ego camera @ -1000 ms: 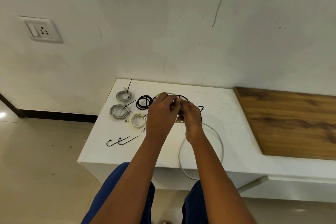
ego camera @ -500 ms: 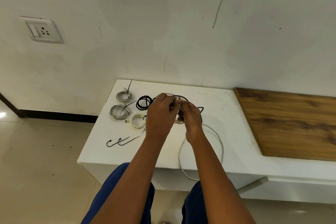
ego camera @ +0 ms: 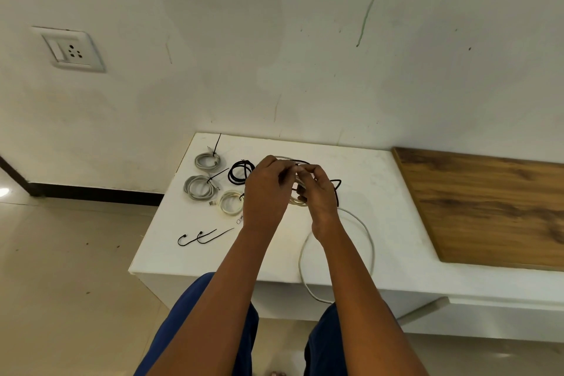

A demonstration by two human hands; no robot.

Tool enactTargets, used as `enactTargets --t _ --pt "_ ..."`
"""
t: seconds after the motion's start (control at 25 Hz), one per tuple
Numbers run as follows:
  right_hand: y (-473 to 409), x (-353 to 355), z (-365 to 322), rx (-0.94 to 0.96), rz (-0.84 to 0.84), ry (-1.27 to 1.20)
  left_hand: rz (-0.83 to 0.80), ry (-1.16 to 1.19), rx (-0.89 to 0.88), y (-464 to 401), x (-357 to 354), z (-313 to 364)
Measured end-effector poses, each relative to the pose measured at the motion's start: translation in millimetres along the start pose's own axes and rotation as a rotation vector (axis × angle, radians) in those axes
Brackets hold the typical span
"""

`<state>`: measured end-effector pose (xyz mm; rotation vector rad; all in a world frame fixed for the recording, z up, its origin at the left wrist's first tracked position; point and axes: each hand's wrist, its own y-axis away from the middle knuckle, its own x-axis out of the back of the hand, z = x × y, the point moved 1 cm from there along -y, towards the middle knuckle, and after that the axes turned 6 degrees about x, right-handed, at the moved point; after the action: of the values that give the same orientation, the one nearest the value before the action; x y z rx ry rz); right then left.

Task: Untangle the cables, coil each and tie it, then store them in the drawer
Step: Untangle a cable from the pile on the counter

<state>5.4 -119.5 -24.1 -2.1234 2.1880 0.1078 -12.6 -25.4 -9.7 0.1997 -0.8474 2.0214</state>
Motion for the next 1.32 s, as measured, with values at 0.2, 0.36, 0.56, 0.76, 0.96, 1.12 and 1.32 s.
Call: enactTargets --t 0.2,0.36,0.56,0.76,0.96,1.12,1.32 --pt "-1.9 2.5 0.0 0.058 -0.109 0.057 -0.118 0.207 0.274 -4.1 -0.9 -8.4" --pt "-3.3 6.0 3.4 0.059 -0.134 0.153 -0.215 0.547 0.579 -3.1 1.6 -14.1" --pt "-4.6 10.3 3.0 0.052 -0.184 0.215 -0.267 0.679 0.766 -3.2 2.8 -14.9" --pt "-5.0 14.2 -0.8 -0.018 -0.157 0.183 -0.306 0.847 0.872 -2.6 2.2 -16.6" --pt "-4.2 13.5 -2.3 0.011 -0.163 0.173 -0.257 0.843 0.738 -0.8 0.7 -13.8" --pt "-3.6 15.4 -3.0 0.049 -0.167 0.21 -0.233 0.798 0.672 -0.7 -1.2 -12.8" --pt "-2.3 15.7 -0.8 0.019 -0.164 0.222 -0.227 0.772 0.598 1.5 -4.7 -12.4"
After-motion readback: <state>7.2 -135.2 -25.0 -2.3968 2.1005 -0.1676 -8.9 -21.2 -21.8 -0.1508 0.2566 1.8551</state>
